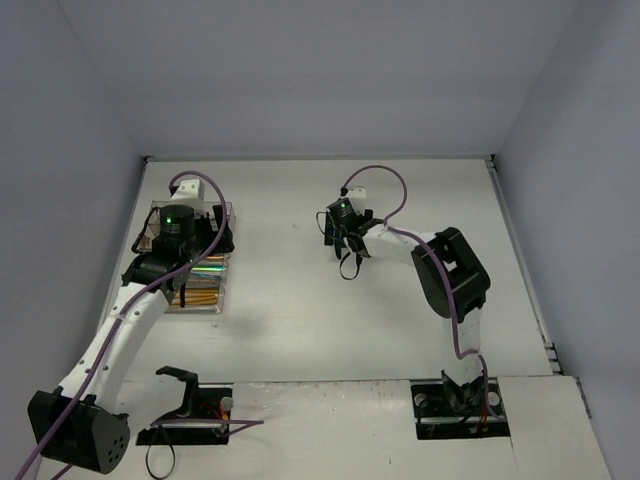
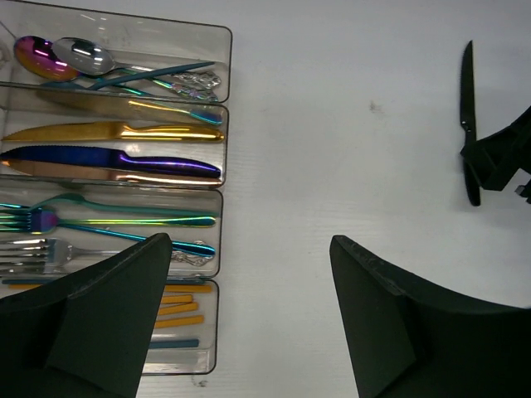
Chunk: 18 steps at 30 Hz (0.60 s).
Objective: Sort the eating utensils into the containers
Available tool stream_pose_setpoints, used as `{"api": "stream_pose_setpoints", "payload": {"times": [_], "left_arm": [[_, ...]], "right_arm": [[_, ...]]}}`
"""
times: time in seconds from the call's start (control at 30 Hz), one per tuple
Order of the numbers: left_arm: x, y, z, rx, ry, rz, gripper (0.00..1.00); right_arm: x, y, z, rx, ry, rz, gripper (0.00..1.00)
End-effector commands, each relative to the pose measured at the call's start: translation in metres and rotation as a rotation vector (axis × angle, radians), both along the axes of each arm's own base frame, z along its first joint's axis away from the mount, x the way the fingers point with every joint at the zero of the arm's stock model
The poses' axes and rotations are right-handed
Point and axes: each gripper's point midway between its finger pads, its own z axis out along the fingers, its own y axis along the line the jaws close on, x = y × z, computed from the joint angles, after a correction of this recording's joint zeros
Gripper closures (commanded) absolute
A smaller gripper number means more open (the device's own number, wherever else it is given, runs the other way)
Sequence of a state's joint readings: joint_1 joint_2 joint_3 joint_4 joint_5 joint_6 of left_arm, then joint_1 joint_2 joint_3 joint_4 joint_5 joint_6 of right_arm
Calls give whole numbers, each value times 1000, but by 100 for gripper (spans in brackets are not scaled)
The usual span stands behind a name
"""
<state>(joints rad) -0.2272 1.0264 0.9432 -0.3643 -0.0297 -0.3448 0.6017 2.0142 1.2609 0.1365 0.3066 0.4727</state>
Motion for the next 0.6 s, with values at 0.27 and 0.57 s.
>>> {"api": "stream_pose_setpoints", "payload": {"times": [0.27, 0.57], "left_arm": [[2, 8, 8, 59, -41, 3, 24], [3, 4, 6, 43, -36, -6, 24]], "right_arm": [[33, 2, -1, 10, -52, -85, 48], [31, 4, -17, 7, -16, -71, 69]]}}
